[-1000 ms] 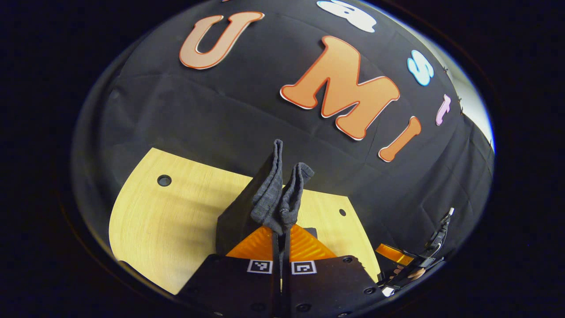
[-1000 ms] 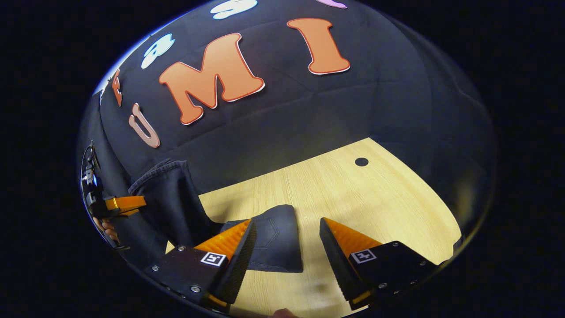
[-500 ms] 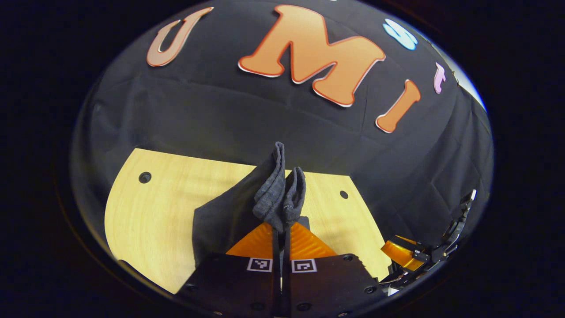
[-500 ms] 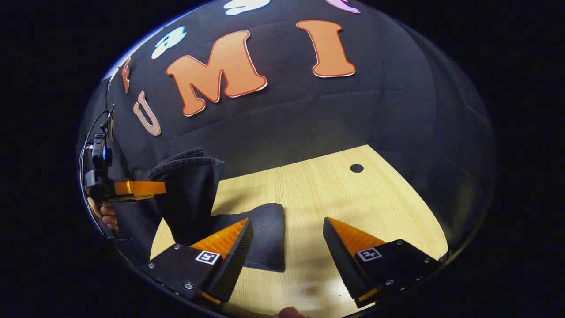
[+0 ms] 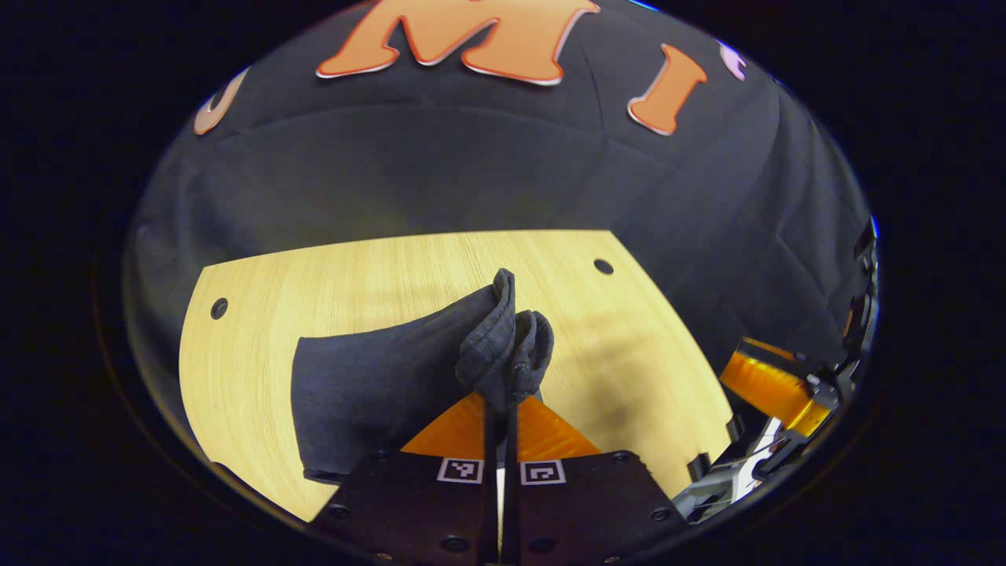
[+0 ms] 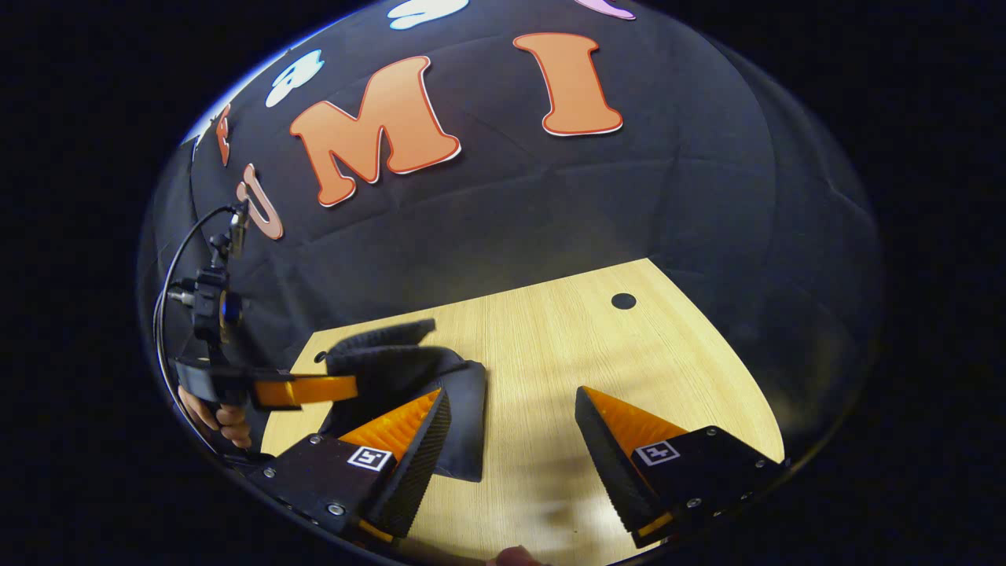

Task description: Grasp the waist and the cuffs of the jeans and fold them to make the two legs overlap; first hold the waist and fold one-third of the jeans toward the cuffs, then hold the cuffs and fold the remaining one-third in the same direction to finish folding.

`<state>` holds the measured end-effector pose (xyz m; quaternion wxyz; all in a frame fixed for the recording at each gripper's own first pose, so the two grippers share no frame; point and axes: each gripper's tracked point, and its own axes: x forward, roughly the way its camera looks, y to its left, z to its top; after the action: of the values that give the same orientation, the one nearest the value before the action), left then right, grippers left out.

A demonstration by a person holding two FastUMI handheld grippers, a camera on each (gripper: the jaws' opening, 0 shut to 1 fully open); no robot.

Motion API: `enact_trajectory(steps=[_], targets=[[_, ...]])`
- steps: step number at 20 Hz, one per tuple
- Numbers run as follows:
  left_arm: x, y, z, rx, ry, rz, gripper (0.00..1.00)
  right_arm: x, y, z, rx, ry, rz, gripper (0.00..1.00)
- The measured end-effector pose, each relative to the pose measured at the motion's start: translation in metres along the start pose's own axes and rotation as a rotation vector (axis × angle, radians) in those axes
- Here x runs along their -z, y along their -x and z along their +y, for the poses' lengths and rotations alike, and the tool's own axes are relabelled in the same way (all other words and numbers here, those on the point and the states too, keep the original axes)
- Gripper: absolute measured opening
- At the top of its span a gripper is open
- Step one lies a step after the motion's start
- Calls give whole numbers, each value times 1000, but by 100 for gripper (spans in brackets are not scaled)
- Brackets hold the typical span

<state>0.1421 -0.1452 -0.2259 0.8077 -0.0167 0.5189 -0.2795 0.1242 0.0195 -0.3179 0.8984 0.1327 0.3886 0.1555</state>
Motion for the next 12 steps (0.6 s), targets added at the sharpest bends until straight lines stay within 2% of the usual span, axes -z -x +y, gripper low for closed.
enact_trajectory(steps=[1, 2, 3, 6, 8, 9, 11, 12], targets=[[10, -2, -11, 23, -22, 32, 6, -1, 0, 1, -11, 3, 0, 97], [15, -3, -15, 25, -47, 44, 16, -2, 0, 1, -15, 5, -3, 96], [16, -1, -20, 34, -67, 35, 19, -3, 2, 1, -22, 5, -8, 97], [6, 6, -33, 68, -73, -33, 55, -10, 4, 5, -38, 11, -36, 96], [-13, 22, -25, 42, -88, -115, 80, -14, 5, 12, -54, 21, -54, 97], [-24, 33, -19, 19, -101, -162, 85, -18, 7, 15, -64, 26, -67, 96], [-38, 57, -10, -25, -109, -260, 80, -28, 14, 25, -86, 49, -120, 96], [-44, 70, -6, -42, -103, -308, 93, -36, 17, 30, -88, 72, -158, 96]])
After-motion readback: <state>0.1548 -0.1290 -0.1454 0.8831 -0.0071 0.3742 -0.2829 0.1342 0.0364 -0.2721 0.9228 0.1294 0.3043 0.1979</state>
